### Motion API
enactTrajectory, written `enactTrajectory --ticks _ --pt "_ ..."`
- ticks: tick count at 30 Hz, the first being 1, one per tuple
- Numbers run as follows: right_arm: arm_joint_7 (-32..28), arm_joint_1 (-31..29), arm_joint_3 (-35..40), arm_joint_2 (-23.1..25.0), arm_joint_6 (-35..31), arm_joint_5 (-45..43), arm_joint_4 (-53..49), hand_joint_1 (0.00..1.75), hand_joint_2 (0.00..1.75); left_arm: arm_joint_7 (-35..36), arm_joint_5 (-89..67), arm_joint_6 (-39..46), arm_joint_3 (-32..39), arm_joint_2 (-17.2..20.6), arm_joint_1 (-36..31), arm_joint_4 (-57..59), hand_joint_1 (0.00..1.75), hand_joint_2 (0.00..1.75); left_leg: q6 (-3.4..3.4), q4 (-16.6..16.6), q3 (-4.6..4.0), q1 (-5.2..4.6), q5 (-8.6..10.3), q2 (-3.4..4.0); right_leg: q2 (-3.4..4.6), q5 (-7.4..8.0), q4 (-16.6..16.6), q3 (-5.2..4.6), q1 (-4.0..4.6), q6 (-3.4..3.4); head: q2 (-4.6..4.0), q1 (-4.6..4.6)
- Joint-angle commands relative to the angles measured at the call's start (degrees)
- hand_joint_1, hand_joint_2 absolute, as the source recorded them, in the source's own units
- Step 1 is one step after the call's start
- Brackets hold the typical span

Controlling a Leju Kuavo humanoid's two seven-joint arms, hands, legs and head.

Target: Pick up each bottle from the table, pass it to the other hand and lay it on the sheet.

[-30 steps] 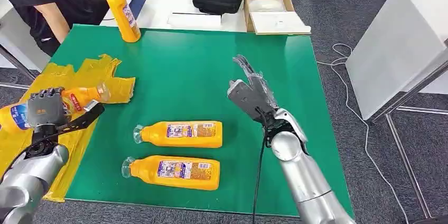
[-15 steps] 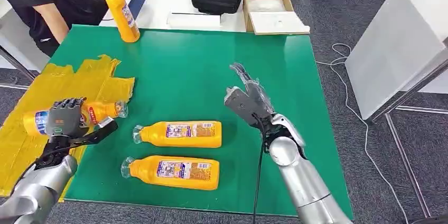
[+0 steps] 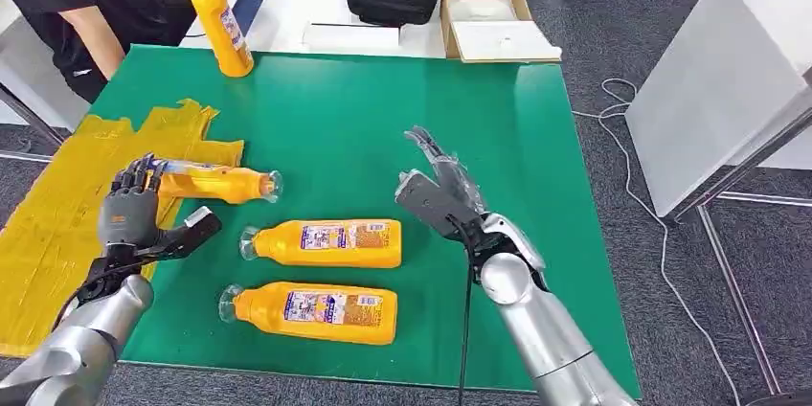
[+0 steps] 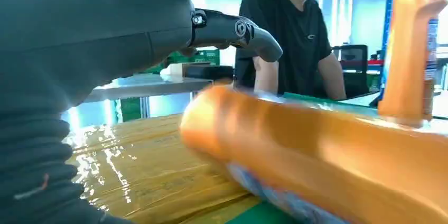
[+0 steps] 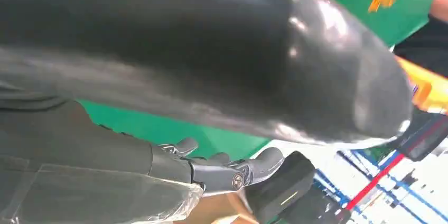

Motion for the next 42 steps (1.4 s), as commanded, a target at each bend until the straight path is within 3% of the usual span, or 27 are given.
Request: enactTrajectory --ticks 1,6,7,9,14,16,20,22,25,30,31,42 --pt "-0.7 -1.4 8.7 -1.0 -0.1 1.1 1.9 0.00 0.00 -1.6 3.4 -1.3 5.0 0.3 -2.7 4.5 0.00 0.00 -0.06 0.0 0.22 0.04 -0.09 0.00 -0.06 -0.09 0.0 0.26 0.06 -0.11 0.00 0.02" --pt "-0.5 -0.3 14.3 -1.5 -0.4 1.9 -2.6 0.00 0.00 -13.0 22.4 -11.4 18.7 0.0 -5.0 2.9 0.00 0.00 -0.07 0.0 0.17 0.07 -0.10 0.00 -0.07 -0.09 0.0 0.21 0.09 -0.12 0.00 0.00" --pt "-0.6 0.1 15.8 -1.5 -0.2 2.0 -3.5 0.00 1.75 -15.2 27.0 -14.9 21.7 0.6 -5.7 2.6 0.00 0.00 -0.09 0.1 0.29 0.11 -0.18 -0.04 -0.12 -0.17 0.0 0.36 0.13 -0.17 0.00 0.00" --pt "-0.4 -0.2 19.1 -1.6 0.1 1.9 -4.0 0.00 1.75 -18.0 37.3 -19.2 27.2 0.6 -6.1 -0.6 0.00 0.00 -0.11 0.1 0.30 0.14 -0.21 -0.01 -0.10 -0.20 0.1 0.37 0.16 -0.19 0.00 -0.02" --pt "1.9 1.8 25.0 -1.7 -3.2 7.1 -6.1 0.00 1.75 -18.0 50.1 -17.2 21.2 1.5 -2.5 -10.6 0.00 0.00 -0.06 0.0 0.09 0.10 -0.05 0.06 0.01 -0.03 0.0 0.11 0.09 -0.09 0.00 0.02" --pt "7.1 4.3 27.4 -1.9 -7.5 16.6 -8.9 0.00 1.75 -18.0 55.4 -15.5 16.0 2.4 0.6 -14.2 0.00 0.00 -0.13 0.1 0.47 0.19 -0.27 0.04 -0.07 -0.23 0.0 0.52 0.19 -0.22 0.00 0.00" --pt "8.2 5.0 27.8 -1.8 -8.2 18.0 -9.4 0.00 1.75 -18.0 55.9 -15.7 15.6 2.6 1.0 -14.2 0.00 0.00 -0.09 0.0 0.33 0.08 -0.15 -0.02 -0.08 -0.16 -0.1 0.33 0.16 -0.15 0.00 0.00" --pt "15.0 7.4 28.4 -2.4 -11.2 30.1 -12.8 0.00 1.75 -18.0 58.1 -15.2 12.5 2.6 2.0 -14.1 0.00 0.00 -0.12 0.0 0.25 0.11 -0.16 -0.04 -0.10 -0.14 -0.1 0.28 0.19 -0.16 0.00 0.02" --pt "21.2 10.0 29.9 -2.6 -12.2 41.1 -16.0 0.00 1.75 -18.0 58.7 -13.9 10.8 1.8 -0.4 -11.3 0.00 0.00 -0.14 0.0 0.43 0.10 -0.22 -0.15 -0.24 -0.24 -0.1 0.48 0.20 -0.20 0.00 0.00" --pt "21.9 11.5 29.9 -1.2 -11.1 41.8 -13.9 0.00 1.75 -18.0 58.1 -12.7 10.4 1.8 -5.5 -5.5 0.00 0.00 -0.13 0.0 0.17 0.10 -0.08 -0.31 -0.35 -0.16 0.0 0.19 0.18 -0.16 0.00 0.02" --pt "21.1 11.6 29.8 -0.8 -10.8 40.7 -12.7 0.00 1.75 -18.0 58.1 -12.8 10.4 1.7 -5.9 -4.8 0.00 0.00 -0.19 0.0 0.48 0.16 -0.23 -0.43 -0.54 -0.34 0.0 0.58 0.27 -0.27 0.00 0.02" --pt "19.4 11.5 31.1 1.7 -9.7 36.8 -2.7 0.00 1.75 -18.0 57.7 -12.8 12.5 0.9 -6.6 -4.8 0.00 0.00 -0.11 -0.1 0.24 0.08 -0.09 -0.17 -0.20 -0.11 -0.1 0.20 0.17 -0.14 0.00 0.02"
